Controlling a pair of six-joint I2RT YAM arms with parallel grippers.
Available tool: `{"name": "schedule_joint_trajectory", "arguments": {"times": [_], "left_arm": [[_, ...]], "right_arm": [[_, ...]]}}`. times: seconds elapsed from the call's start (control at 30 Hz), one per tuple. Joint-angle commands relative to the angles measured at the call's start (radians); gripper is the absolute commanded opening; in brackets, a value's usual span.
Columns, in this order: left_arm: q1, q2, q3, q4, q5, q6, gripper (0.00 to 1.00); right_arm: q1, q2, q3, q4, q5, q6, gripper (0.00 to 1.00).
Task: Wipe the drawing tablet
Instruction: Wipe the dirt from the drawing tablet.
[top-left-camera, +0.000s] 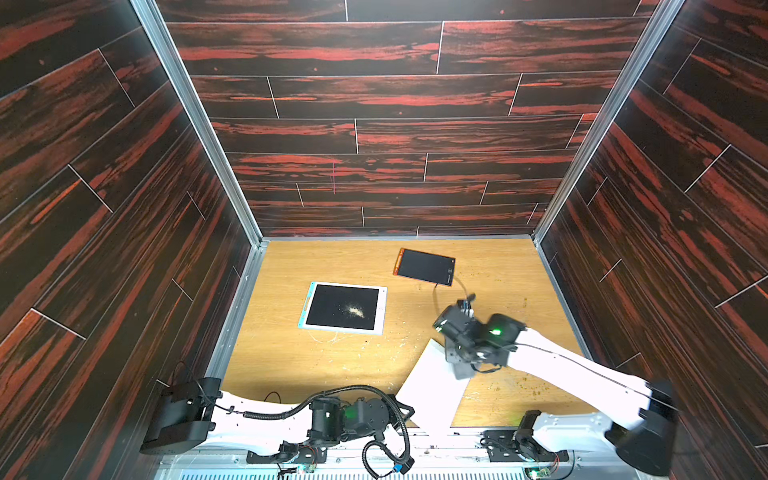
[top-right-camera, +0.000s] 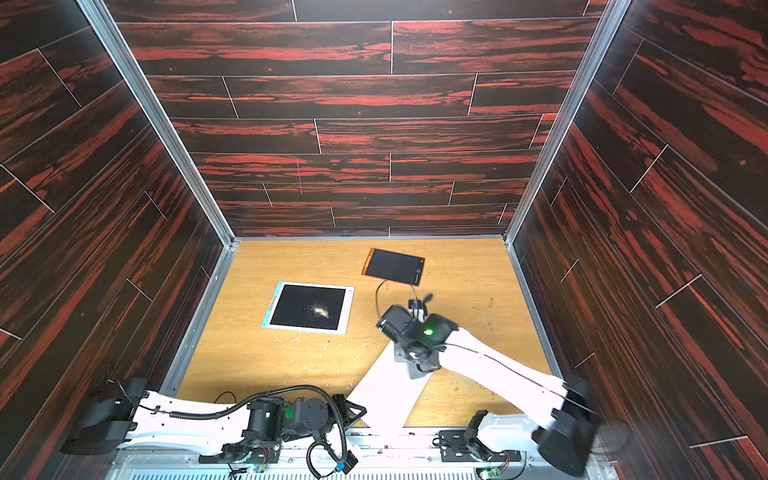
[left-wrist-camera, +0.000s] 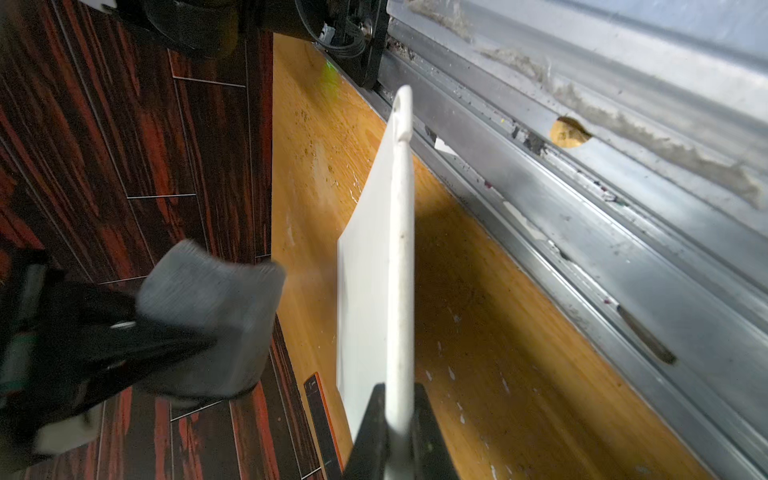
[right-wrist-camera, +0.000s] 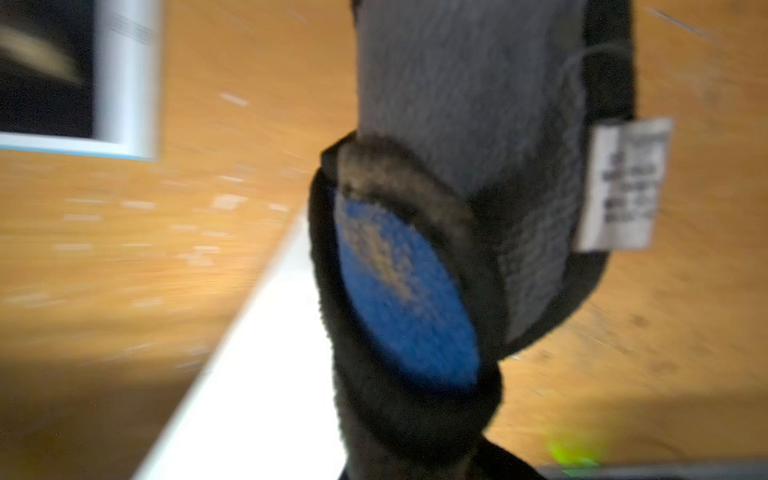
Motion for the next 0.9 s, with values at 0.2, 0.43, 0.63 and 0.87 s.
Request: {"name": "schedule_joint_trajectory", "arguments": {"times": [0.2,0.43,0.63,0.87], "left_arm": [[0.002,-0.006,0.015,-0.032,0.004,-0.01,0.0],[0.003,0.012,0.018,-0.016,0.002,-0.008,0.0],[0.002,0.0,0.013,-0.021,0.0,-0.013,0.0],[0.0,0.01,0.014,-0.018,0.005,-0.014,0.0]], "right_arm": [[0.109,0.129,-0.164,0.244,-0.233,-0.051,0.0],[0.221,0.072,-0.123,0.642,-0.794,-0.115,0.0],[0.152,-0.092,-0.088,0.634,-0.792,-0.106,0.0],[0.003,-0.081,-0.039,0.106,-0.108,-0.094,0.0]]}}
